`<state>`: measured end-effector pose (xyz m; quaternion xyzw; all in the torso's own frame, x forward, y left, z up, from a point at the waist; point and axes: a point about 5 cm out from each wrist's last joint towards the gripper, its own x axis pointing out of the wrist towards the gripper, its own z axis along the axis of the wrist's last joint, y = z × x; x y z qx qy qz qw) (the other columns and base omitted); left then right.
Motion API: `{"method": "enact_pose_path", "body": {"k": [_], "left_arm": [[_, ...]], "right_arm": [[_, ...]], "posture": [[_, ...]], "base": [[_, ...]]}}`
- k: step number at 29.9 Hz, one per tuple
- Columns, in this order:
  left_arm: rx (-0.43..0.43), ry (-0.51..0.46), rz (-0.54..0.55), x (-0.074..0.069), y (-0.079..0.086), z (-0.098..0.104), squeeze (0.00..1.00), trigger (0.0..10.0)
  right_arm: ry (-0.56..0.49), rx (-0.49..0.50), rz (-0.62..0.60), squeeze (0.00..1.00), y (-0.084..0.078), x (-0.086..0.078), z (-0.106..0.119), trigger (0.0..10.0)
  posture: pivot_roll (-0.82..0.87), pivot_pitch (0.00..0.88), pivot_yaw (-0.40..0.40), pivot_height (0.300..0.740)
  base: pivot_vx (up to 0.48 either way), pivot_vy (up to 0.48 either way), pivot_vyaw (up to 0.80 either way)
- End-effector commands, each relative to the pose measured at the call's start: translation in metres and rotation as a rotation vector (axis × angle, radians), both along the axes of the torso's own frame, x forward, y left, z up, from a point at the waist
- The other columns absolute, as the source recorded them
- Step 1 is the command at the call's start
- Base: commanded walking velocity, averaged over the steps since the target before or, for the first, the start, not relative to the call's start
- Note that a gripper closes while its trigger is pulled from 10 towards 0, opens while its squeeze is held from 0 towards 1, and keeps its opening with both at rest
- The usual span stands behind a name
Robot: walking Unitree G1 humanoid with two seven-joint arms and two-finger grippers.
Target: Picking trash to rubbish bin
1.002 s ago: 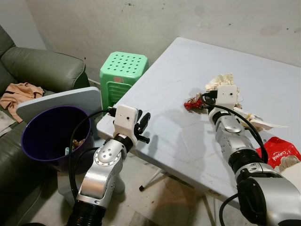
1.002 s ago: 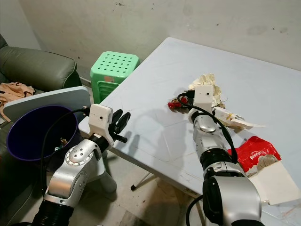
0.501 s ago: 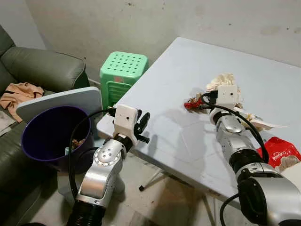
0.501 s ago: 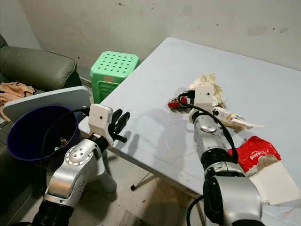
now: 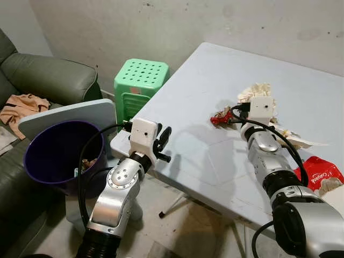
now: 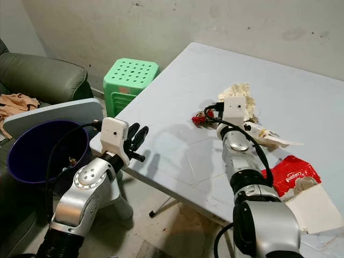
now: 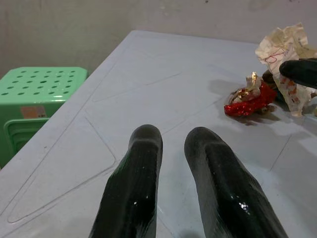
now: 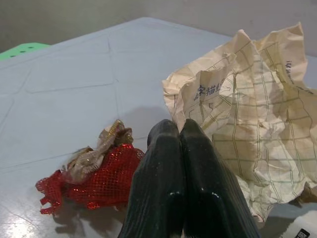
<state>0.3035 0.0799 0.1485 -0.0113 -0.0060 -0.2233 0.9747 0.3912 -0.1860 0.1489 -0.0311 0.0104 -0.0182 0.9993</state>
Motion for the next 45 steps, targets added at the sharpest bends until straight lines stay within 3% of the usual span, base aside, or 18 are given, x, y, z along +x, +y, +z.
{"method": "enact_pose_path", "body": {"k": [1, 2, 3, 10, 12, 32, 45], "left_arm": [[0.003, -0.014, 0.001, 0.000, -0.001, 0.002, 0.00, 10.0], [0.004, -0.015, 0.001, 0.000, -0.001, 0.003, 0.00, 10.0], [0.003, -0.016, 0.001, 0.000, -0.002, 0.003, 0.00, 10.0], [0.006, -0.023, 0.000, 0.001, -0.002, 0.003, 0.00, 10.0], [0.009, -0.027, -0.002, 0.001, -0.003, 0.003, 0.00, 10.0], [0.017, -0.052, 0.003, 0.005, -0.002, 0.005, 0.00, 10.0], [0.040, -0.115, 0.084, 0.020, 0.022, 0.013, 0.00, 10.0]], "right_arm": [[-0.032, -0.003, -0.003, 0.00, -0.005, 0.000, 0.004, 0.0], [-0.037, -0.004, 0.002, 0.00, -0.004, -0.001, 0.005, 4.1], [-0.045, 0.002, 0.009, 0.00, -0.004, -0.001, 0.005, 10.0], [-0.100, 0.017, 0.049, 0.00, -0.005, -0.003, 0.008, 10.0], [-0.137, 0.069, 0.088, 0.00, -0.006, -0.005, 0.011, 10.0], [-0.347, 0.128, 0.145, 0.00, -0.015, -0.013, 0.033, 10.0], [-0.456, 0.143, 0.248, 0.00, 0.001, -0.032, 0.043, 10.0]], "posture": [[0.17, 0.120, -0.050, 0.740], [0.17, 0.120, -0.050, 0.740], [0.16, 0.119, -0.049, 0.740], [0.16, 0.117, -0.046, 0.740], [0.16, 0.117, -0.046, 0.740], [0.15, 0.107, -0.042, 0.740], [0.14, 0.065, -0.030, 0.740]], "base": [[0.000, 0.000, 0.00], [0.000, 0.000, 0.00], [0.000, 0.000, 0.00], [0.000, 0.000, 0.00], [0.000, 0.000, 0.00], [0.000, 0.000, 0.00], [0.000, 0.000, 0.00]]}}
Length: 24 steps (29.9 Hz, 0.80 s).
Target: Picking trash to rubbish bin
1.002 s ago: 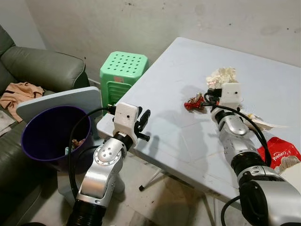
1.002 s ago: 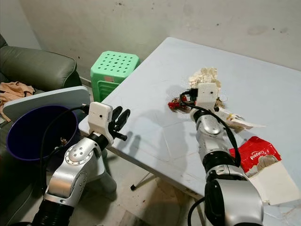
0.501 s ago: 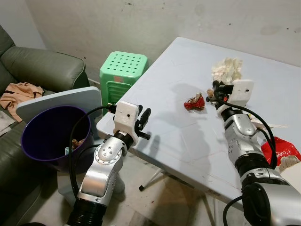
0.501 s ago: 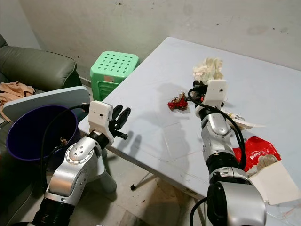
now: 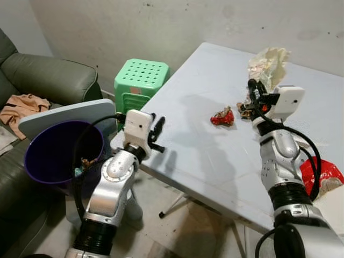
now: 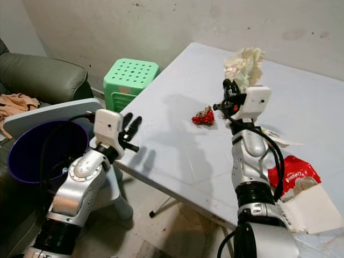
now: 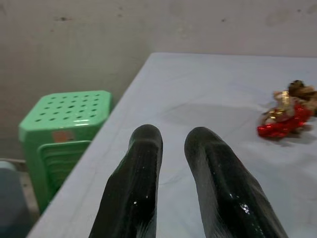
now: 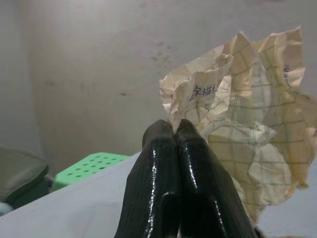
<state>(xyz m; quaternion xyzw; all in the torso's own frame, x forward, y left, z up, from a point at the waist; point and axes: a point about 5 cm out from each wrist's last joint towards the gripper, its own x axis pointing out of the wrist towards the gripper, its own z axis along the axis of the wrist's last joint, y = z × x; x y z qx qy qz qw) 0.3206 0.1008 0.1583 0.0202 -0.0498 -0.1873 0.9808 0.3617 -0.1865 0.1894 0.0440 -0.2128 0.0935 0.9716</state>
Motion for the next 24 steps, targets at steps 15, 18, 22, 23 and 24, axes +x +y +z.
{"method": "enact_pose_path", "body": {"k": [15, 18, 22, 23, 24], "left_arm": [[-0.089, -0.027, 0.135, 0.015, 0.034, -0.001, 0.00, 10.0], [-0.093, -0.034, 0.152, 0.018, 0.039, 0.000, 0.00, 10.0], [-0.102, -0.037, 0.160, 0.020, 0.041, 0.001, 0.00, 10.0], [-0.107, -0.037, 0.160, 0.021, 0.042, 0.001, 0.00, 10.0], [-0.111, -0.037, 0.159, 0.021, 0.042, 0.001, 0.00, 10.0]], "right_arm": [[0.087, -0.050, -0.015, 0.00, 0.010, -0.026, -0.025, 10.0], [0.085, -0.060, -0.008, 0.00, 0.015, -0.027, -0.024, 10.0], [0.091, -0.062, -0.011, 0.00, 0.017, -0.027, -0.024, 10.0], [0.092, -0.063, -0.012, 0.00, 0.018, -0.027, -0.024, 10.0], [0.094, -0.063, -0.011, 0.00, 0.018, -0.027, -0.024, 10.0]], "posture": [[0.14, 0.000, -0.024, 0.740], [0.13, 0.000, -0.023, 0.740], [0.13, 0.000, -0.020, 0.740], [0.13, 0.000, -0.021, 0.740], [0.13, 0.000, -0.021, 0.740]], "base": [[0.000, 0.000, 0.19], [0.000, 0.000, 0.80], [0.000, 0.000, 0.80], [0.000, 0.000, 0.80], [0.000, 0.000, 0.80]]}}
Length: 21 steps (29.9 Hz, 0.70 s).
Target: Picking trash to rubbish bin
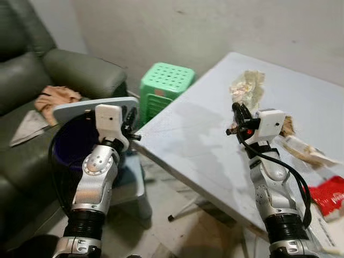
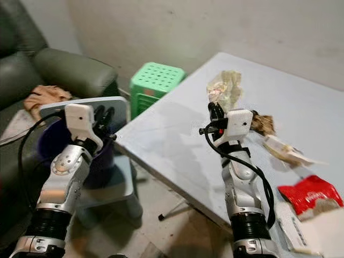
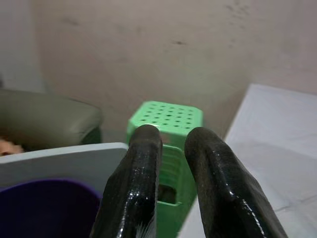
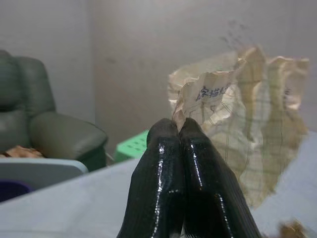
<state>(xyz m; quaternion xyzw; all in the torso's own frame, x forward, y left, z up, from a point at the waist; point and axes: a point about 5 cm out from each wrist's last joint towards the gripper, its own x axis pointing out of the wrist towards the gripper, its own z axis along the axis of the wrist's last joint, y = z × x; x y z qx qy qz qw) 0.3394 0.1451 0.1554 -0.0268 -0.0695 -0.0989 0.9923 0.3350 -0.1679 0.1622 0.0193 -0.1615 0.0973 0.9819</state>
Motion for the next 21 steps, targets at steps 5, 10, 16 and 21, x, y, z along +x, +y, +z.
{"method": "enact_pose_path", "body": {"k": [5, 10, 16, 21], "left_arm": [[-0.025, -0.004, -0.003, 0.0057, -0.0021, 0.0034, 0.00, 10.0], [-0.030, 0.005, -0.007, 0.0057, -0.0042, 0.0012, 0.00, 10.0], [-0.026, 0.023, 0.023, 0.0073, -0.0024, -0.0017, 0.00, 10.0], [-0.010, 0.050, 0.038, 0.0094, -0.0035, -0.0041, 0.00, 10.0]], "right_arm": [[0.001, -0.009, -0.020, 0.00, -0.0039, -0.0019, 0.0041, 10.0], [0.003, -0.016, -0.022, 0.00, -0.0046, -0.0034, 0.0043, 10.0], [0.010, -0.016, -0.022, 0.00, -0.0064, -0.0040, 0.0054, 10.0], [0.018, -0.024, -0.020, 0.00, -0.0072, -0.0047, 0.0054, 10.0]], "posture": [[0.12, 0.002, -0.024, 0.740], [0.12, 0.007, -0.027, 0.740], [0.11, 0.012, -0.032, 0.740], [0.11, 0.016, -0.039, 0.740]], "base": [[0.000, 0.000, 0.80], [0.000, 0.000, 0.80], [0.000, 0.317, 0.80], [0.000, 0.000, 0.80]]}}
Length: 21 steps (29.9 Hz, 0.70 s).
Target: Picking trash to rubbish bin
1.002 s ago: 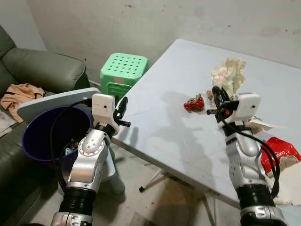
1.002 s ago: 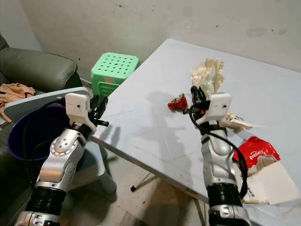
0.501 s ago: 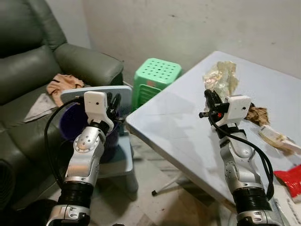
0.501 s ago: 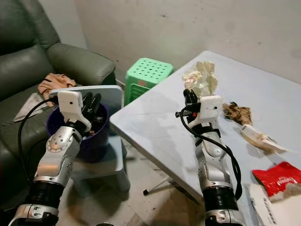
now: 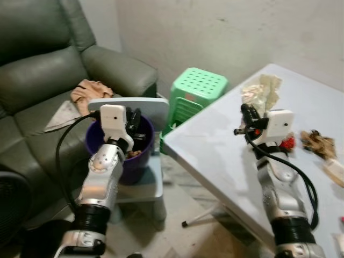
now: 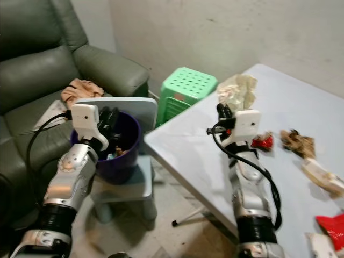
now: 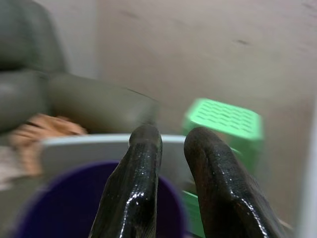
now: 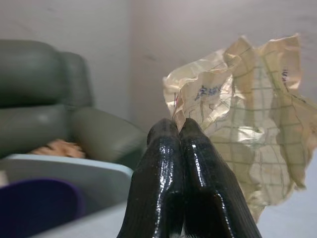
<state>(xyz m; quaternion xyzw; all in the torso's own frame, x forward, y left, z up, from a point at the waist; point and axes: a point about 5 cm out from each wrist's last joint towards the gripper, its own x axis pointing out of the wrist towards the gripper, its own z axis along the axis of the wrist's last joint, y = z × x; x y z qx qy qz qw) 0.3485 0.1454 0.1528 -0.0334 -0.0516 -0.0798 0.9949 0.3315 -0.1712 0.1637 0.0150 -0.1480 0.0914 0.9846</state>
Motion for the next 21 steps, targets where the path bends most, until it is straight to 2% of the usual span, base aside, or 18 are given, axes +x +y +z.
{"method": "enact_pose_path", "body": {"k": [1, 20, 21], "left_arm": [[0.005, 0.015, 0.006, 0.0005, -0.0037, -0.0020, 0.00, 10.0], [0.020, 0.023, 0.027, 0.0004, -0.0041, -0.0042, 0.00, 10.0], [0.022, 0.024, 0.027, 0.0002, -0.0040, -0.0046, 0.00, 10.0]], "right_arm": [[-0.008, -0.016, -0.006, 0.00, -0.0042, -0.0012, 0.0039, 10.0], [0.012, -0.022, 0.016, 0.00, -0.0043, -0.0015, 0.0042, 10.0], [0.019, -0.012, 0.019, 0.00, -0.0041, -0.0013, 0.0036, 10.0]], "posture": [[0.11, 0.016, -0.039, 0.740], [0.12, 0.020, -0.049, 0.740], [0.12, 0.019, -0.050, 0.740]], "base": [[0.000, 0.000, 0.80], [0.000, 0.000, 0.80], [0.000, 0.000, 0.00]]}}
